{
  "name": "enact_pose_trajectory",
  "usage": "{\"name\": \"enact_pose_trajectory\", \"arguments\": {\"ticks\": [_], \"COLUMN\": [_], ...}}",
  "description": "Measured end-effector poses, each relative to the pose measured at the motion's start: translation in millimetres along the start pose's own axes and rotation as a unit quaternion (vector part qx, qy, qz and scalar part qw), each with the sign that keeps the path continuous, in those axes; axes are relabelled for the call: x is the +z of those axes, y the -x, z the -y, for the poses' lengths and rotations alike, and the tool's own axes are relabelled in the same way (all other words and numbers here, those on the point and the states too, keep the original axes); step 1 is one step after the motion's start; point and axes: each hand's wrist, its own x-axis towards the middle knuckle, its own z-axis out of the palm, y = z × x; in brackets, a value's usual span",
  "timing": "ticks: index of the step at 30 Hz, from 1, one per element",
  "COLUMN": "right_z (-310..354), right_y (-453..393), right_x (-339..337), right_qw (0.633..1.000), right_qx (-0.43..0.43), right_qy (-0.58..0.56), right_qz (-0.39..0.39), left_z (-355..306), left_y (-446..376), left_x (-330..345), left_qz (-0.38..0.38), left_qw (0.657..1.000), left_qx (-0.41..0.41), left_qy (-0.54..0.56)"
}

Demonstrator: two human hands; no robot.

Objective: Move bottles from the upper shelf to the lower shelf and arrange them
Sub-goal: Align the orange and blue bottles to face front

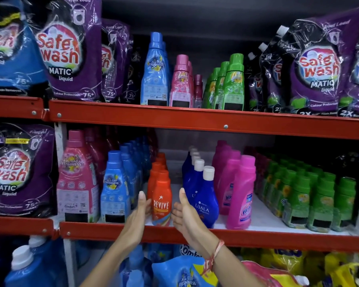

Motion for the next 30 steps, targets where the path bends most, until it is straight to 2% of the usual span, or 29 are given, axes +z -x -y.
{"name": "enact_pose_trajectory", "arguments": {"ticks": [9,20,23,27,30], "right_z": [-8.5,-16.8,-18.5,-23.9,-23.2], "right_y": [-21.9,-25.1,-20.3,-13.3,-5.7], "right_x": [9.3,11.5,8.0,-7.3,-28.5], "right_qw": [0.999,0.997,0.995,0.989,0.977], "right_qx": [-0.001,-0.027,-0.042,-0.101,-0.157], "right_qy": [0.036,0.074,0.096,0.096,0.062], "right_qz": [-0.022,-0.003,-0.004,-0.055,-0.132], "left_z": [-10.4,-11.9,-19.2,-24.1,-18.9], "left_y": [15.7,24.9,32.4,39.0,36.5], "left_x": [-10.4,-14.2,-6.5,4.2,19.0], "left_qz": [0.007,0.002,-0.038,-0.176,-0.179], "left_qw": [1.0,0.999,0.997,0.963,0.953], "left_qx": [0.004,-0.009,0.034,0.166,0.208], "left_qy": [-0.007,-0.039,-0.054,-0.119,-0.128]}}
